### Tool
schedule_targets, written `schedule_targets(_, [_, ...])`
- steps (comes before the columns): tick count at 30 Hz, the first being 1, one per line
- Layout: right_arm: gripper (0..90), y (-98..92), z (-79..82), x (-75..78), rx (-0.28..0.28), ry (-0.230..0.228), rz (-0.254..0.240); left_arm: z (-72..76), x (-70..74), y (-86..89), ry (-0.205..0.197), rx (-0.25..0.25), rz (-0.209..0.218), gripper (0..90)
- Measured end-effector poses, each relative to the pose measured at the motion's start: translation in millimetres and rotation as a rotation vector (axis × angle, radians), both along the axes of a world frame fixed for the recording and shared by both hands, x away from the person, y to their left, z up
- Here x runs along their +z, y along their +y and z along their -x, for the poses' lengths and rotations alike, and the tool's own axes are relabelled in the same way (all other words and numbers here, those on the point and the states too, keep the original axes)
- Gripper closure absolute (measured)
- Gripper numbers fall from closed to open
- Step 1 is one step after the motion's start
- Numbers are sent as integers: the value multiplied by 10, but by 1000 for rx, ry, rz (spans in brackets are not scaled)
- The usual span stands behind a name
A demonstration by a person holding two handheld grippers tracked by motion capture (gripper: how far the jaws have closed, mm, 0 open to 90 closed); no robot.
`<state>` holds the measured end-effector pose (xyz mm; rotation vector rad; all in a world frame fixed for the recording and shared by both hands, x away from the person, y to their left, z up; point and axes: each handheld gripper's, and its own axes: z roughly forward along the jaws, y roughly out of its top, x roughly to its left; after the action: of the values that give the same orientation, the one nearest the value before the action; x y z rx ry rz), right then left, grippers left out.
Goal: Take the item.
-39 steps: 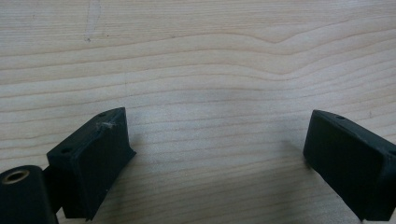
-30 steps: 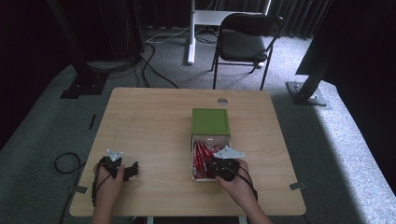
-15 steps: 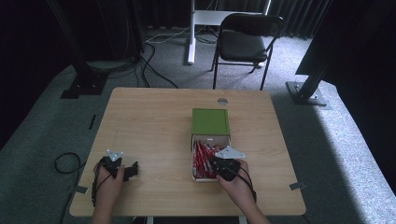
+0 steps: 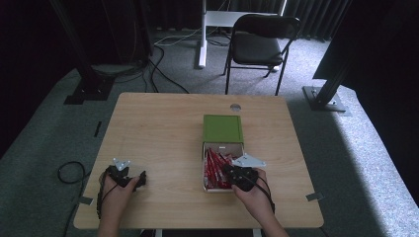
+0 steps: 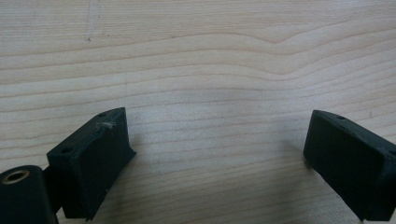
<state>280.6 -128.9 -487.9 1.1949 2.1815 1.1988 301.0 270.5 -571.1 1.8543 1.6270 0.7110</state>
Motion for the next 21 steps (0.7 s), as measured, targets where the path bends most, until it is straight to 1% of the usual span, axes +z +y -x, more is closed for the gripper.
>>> schedule_targets(2, [846,-9,11,21,11,3,-14,0,0,0,0,0,0,81])
schedule_targets(4, [846,-9,29,45,14,-6,-11,0,0,0,0,0,0,80])
schedule_targets(12, [847,-50,58,145,10,-28,-41,2,0,-6,0,9,1,80])
schedule_targets(14, [847,-60,75,181,14,-34,-51,2,0,-6,0,9,1,80])
schedule_targets(17, [846,-67,102,229,25,-50,-52,1,-1,-7,-1,10,2,80])
schedule_targets(21, [846,-69,122,275,34,-56,-69,1,-1,-7,-1,10,2,80])
